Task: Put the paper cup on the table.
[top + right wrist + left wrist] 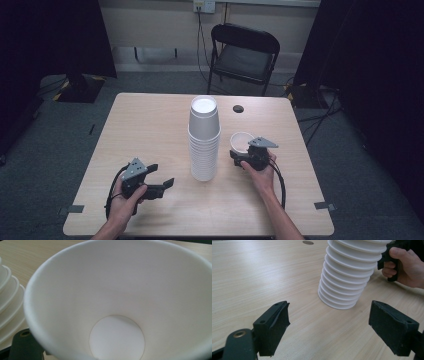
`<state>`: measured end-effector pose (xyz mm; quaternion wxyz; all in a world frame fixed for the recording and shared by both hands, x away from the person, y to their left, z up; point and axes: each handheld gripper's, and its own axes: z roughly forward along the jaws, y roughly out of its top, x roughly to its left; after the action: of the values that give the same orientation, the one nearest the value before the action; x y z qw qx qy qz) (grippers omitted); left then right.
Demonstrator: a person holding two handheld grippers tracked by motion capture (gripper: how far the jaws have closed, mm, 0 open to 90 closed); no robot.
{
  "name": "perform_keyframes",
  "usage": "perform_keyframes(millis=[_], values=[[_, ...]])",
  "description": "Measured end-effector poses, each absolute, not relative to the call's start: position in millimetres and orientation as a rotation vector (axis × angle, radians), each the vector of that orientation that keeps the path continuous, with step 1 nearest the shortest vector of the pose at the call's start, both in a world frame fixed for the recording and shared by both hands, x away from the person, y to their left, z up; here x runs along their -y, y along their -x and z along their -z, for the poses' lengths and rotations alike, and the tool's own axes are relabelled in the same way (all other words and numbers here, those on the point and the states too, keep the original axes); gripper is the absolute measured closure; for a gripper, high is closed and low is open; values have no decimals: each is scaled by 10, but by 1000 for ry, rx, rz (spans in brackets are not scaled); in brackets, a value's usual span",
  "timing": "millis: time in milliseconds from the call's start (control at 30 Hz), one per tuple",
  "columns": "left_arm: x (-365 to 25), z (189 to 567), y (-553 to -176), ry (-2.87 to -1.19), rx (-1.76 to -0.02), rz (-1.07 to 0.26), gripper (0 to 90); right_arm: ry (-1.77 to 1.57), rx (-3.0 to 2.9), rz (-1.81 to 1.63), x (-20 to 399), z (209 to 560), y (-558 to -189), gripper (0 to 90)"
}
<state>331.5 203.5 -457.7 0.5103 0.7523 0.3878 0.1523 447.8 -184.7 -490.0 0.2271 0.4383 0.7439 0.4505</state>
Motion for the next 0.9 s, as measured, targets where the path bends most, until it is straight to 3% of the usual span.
perform_keyframes(millis=[900], values=[[-2064, 4581, -3319, -1787, -964, -340, 171, -1244, -2108, -1226, 1893, 4874, -4438, 136]])
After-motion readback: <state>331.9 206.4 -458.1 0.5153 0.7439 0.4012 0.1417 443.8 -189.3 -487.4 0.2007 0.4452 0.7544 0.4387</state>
